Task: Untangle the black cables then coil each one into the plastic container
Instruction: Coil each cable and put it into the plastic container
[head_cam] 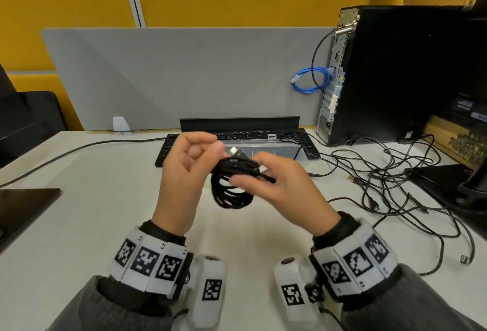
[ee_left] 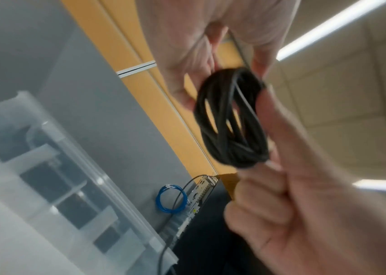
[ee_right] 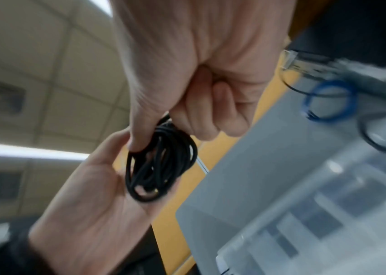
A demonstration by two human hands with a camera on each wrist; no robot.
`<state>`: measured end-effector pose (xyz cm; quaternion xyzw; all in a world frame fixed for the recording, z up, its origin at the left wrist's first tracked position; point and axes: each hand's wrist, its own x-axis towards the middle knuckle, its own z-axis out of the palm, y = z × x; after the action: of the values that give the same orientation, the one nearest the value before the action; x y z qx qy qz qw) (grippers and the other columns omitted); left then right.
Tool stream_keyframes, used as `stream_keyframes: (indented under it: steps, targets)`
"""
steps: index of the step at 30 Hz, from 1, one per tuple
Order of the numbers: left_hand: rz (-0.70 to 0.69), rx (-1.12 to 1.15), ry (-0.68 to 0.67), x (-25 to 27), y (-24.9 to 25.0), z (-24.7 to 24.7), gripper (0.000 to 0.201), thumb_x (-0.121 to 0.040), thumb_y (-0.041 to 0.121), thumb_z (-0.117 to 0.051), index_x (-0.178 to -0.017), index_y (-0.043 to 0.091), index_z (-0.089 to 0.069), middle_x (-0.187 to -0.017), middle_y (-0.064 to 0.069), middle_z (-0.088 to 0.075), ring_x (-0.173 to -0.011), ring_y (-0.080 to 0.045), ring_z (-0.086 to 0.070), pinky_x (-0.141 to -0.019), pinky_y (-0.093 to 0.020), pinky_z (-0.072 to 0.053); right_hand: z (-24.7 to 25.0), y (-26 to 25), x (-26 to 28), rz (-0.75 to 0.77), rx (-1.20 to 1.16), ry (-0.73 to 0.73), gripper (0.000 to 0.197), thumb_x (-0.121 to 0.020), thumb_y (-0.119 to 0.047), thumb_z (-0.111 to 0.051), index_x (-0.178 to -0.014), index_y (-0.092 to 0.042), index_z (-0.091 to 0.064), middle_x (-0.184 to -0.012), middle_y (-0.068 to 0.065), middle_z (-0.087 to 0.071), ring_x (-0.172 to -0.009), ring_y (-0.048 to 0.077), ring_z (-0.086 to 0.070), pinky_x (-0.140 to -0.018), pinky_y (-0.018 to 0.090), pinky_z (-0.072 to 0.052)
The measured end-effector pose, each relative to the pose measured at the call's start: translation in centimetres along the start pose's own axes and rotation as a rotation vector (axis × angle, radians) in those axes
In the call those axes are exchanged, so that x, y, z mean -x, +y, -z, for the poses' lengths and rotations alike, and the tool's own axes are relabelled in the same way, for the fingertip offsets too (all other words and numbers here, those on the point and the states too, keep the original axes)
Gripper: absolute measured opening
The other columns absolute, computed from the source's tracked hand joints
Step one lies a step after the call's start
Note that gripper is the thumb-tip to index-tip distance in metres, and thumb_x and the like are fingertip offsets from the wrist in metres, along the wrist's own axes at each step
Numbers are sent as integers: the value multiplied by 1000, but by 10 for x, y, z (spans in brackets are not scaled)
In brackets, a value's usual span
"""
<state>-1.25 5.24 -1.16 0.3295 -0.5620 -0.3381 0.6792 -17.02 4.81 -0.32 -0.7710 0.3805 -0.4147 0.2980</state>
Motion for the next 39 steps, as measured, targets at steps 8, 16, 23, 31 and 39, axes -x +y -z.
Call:
stream_keyframes:
  steps: [8,16,23,31,39]
  targets:
    - [383,13,-337,7,-20,-10,69,-66,42,-64,-124,8,-52,-124,-14,-59,-113,-19,-58,-91,-36,-48,-16,19,-7,-280,-1146,-32,37,-87,-43,-46,-69,-19,-68,-45,-7,-13,-37,5,-14,-41,19,-16]
    - [364,-10,-215,10,-18,-19,55,-87,49,-45,-128,13,-46,-122,0,-62,-114,-9,-57,-90,-26,-47,-26,18,-5,-297,-1064,-68,34,-91,-40,-46,-61,-29,-59,-47,-9,-20,-40,6,-16,-44,21,-15]
    - [352,138,-51,7,-14,-13,62,-92,47,-39,-122,-7,-46,-126,-26,-52,-120,-28,-52,-104,-43,-38,-23,14,4,-279,-835,-151,27,-88,-34,-55,-112,-22,-55,-54,-7,-18,-45,9,-15,-47,23,-15]
    - [348,-47,-18,-1,-16,-4,24,-99,31,-36,-86,26,-56,-88,0,-58,-94,-18,-56,-77,-29,-44,26,22,2,-156,-153,36,28,-99,-25,-38,-88,-28,-63,-79,-9,-45,-80,5,-47,-76,14,-35]
    - [369,13,-222,6,-13,-12,26,-78,40,-43,-78,17,-55,-76,1,-52,-79,-13,-53,-73,-30,-46,20,28,-3,-156,-463,282,21,-96,-18,-46,-97,-21,-66,-76,-10,-56,-66,2,-49,-66,19,-42]
